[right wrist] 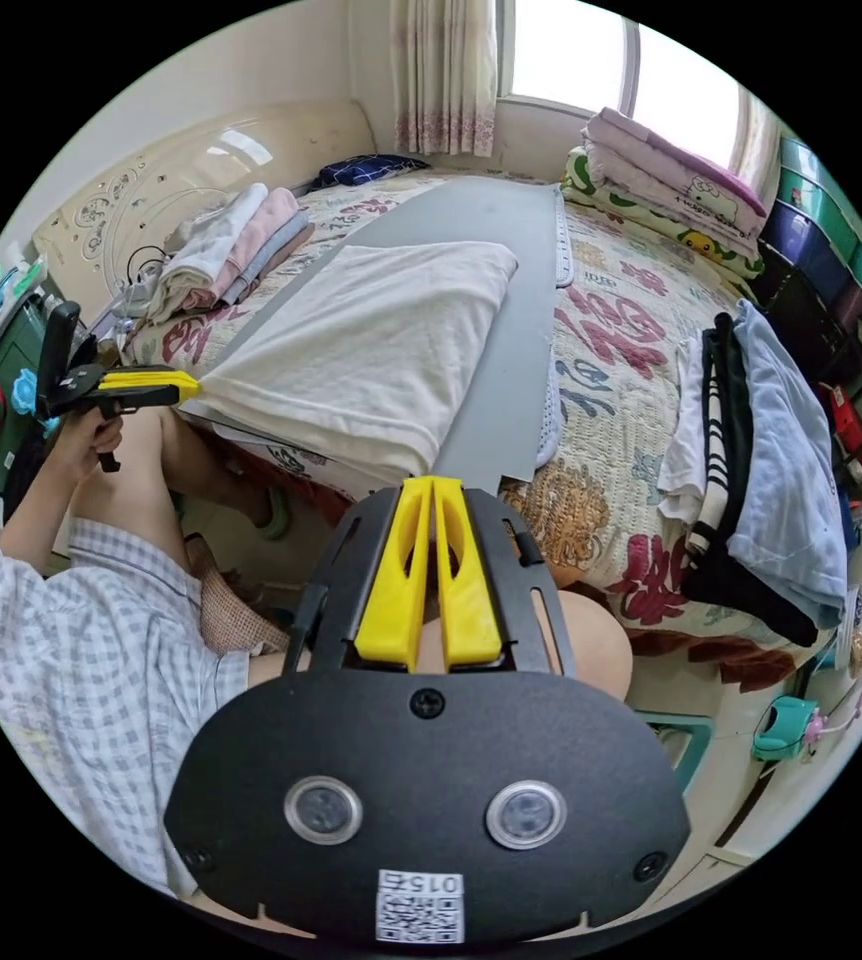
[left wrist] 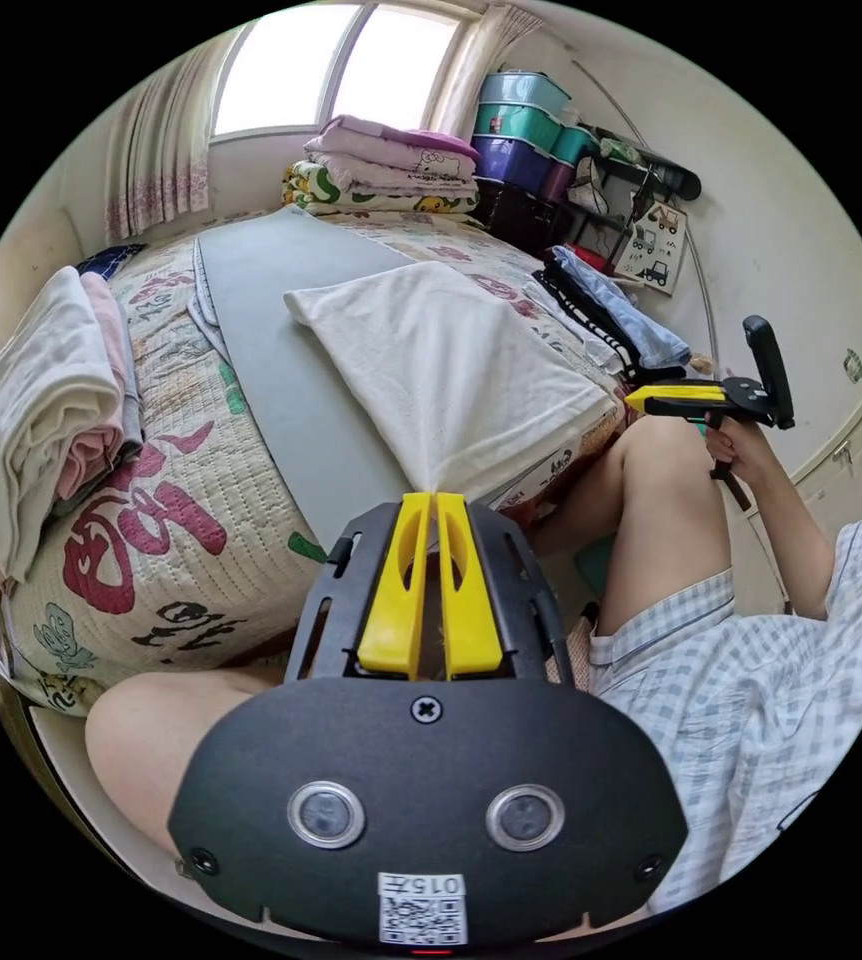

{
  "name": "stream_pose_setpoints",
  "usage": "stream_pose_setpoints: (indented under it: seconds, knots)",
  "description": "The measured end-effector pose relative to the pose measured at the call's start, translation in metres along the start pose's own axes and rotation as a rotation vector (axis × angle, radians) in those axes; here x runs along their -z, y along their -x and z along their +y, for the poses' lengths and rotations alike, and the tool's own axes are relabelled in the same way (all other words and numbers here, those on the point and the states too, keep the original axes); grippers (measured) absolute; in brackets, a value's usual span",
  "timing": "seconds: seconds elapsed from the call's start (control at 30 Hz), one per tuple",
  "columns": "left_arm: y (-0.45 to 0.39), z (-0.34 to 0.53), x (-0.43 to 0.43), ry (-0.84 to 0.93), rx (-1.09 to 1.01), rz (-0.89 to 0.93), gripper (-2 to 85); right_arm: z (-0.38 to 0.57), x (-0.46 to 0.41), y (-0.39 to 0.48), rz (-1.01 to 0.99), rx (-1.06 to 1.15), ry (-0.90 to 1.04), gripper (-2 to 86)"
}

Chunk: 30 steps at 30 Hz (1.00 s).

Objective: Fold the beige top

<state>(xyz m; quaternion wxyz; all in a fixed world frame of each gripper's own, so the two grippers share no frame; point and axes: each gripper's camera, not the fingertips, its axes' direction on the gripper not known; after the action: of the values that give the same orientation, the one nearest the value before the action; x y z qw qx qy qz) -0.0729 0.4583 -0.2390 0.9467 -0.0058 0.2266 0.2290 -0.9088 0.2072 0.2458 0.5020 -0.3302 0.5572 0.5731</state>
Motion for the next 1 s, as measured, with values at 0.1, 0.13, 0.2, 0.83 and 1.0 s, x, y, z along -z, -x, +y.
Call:
stream_pose_setpoints:
  seconds: [0.1, 0.13, 0.2, 0.83, 1.0]
  knots:
    - [-0.007, 0.000, -0.001, 0.004, -0.004, -0.014, -0.5, -0.010, -0.008, 0.009, -0.022, 0.045, 0.009, 6.9]
    - [-0.009, 0.000, -0.002, 0.009, -0.004, -0.015, -0.5, -0.015, -0.013, 0.011, -0.025, 0.061, 0.016, 8.0]
    - [-0.009, 0.000, -0.002, 0.013, 0.003, -0.017, -0.5, -0.021, -0.020, 0.017, -0.003, 0.087, 0.025, 8.2]
    - [-0.012, 0.011, 0.008, 0.023, 0.005, -0.002, -0.6, -0.034, -0.031, 0.043, 0.078, 0.096, 0.026, 4.2]
    - [-0.009, 0.011, 0.007, 0.026, 0.024, 0.011, -0.6, -0.047, -0.029, 0.048, 0.068, 0.087, 0.036, 5.9]
